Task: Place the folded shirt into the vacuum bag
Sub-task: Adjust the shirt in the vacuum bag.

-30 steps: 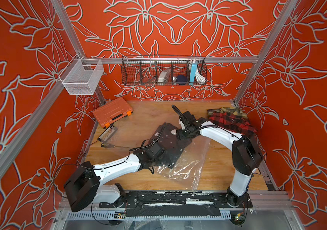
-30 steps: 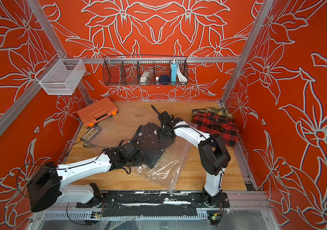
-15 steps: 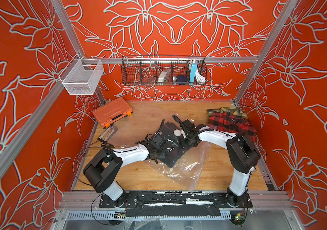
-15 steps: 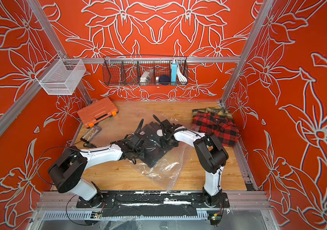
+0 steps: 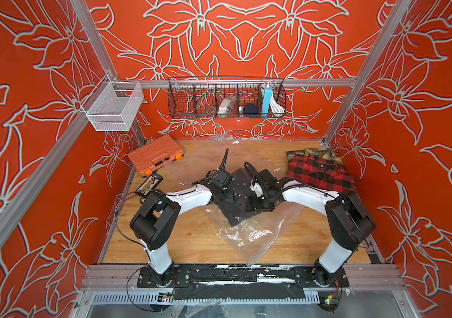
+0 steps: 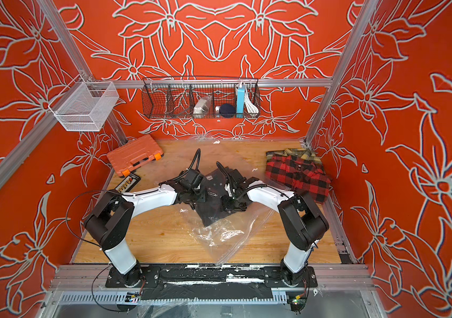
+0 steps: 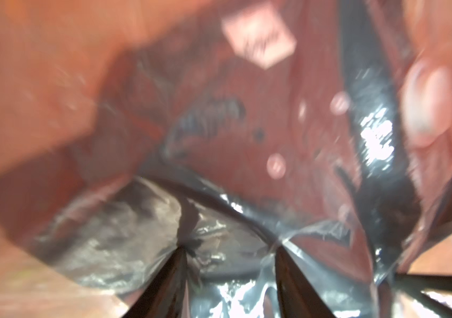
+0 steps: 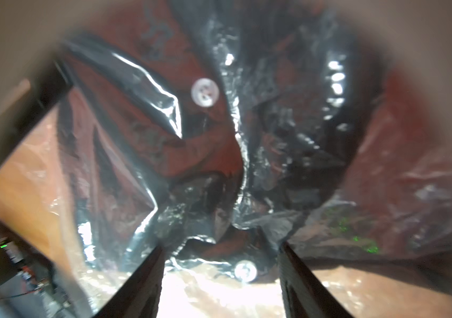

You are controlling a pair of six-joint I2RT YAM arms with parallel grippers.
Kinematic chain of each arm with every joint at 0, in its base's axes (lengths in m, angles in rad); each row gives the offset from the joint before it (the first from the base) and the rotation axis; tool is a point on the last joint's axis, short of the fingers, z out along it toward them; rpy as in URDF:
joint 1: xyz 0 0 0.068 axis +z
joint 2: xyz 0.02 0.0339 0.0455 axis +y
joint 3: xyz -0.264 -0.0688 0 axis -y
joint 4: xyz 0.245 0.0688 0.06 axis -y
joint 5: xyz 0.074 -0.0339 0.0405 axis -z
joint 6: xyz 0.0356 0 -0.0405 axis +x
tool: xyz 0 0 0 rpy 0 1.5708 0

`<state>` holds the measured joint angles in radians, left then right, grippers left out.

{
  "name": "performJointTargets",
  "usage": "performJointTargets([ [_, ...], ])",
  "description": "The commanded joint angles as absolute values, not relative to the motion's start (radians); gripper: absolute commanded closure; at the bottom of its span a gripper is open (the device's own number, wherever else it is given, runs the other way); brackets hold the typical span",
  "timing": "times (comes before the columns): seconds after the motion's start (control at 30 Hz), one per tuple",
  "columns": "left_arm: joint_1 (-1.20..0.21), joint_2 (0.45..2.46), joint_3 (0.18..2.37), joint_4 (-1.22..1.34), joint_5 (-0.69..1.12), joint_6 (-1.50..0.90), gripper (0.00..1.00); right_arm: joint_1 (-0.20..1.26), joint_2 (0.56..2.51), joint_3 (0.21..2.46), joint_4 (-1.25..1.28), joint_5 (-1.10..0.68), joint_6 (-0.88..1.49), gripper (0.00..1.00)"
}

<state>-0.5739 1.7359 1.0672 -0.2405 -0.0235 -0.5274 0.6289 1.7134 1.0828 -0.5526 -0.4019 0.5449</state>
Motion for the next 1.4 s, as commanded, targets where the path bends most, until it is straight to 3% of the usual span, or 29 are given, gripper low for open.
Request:
performJointTargets([
  [0.0, -0.568, 1.627, 1.062, -0.341, -0.013, -0.529, 0.48, 0.62, 1.663, 1.155, -0.596, -0.471, 0.552, 0.32],
  [0.23, -0.664, 1.424, 0.907, -0.353, -0.021, -0.651, 0.48, 0.526, 1.638, 1.28, -0.772, -0.154, 0.431, 0.32],
  [0.6, -0.877, 1.526, 0.87, -0.312, -0.158, -0.71, 0.47, 0.503, 1.77, 1.293, -0.735, -0.172, 0.432, 0.32],
  [0.87, -0.83, 1.637, 0.852, -0.231, -0.101, -0.697, 0.47, 0.562, 1.8, 1.219, -0.715, -0.195, 0.443, 0.33],
  [1.17, -0.612, 1.683, 0.9, -0.226, -0.036, -0.607, 0.47, 0.706, 1.832, 1.118, -0.602, -0.375, 0.543, 0.34],
  [1.37, -0.528, 1.695, 0.996, -0.324, -0.054, -0.521, 0.46, 0.759, 1.908, 1.203, -0.483, -0.485, 0.678, 0.35],
])
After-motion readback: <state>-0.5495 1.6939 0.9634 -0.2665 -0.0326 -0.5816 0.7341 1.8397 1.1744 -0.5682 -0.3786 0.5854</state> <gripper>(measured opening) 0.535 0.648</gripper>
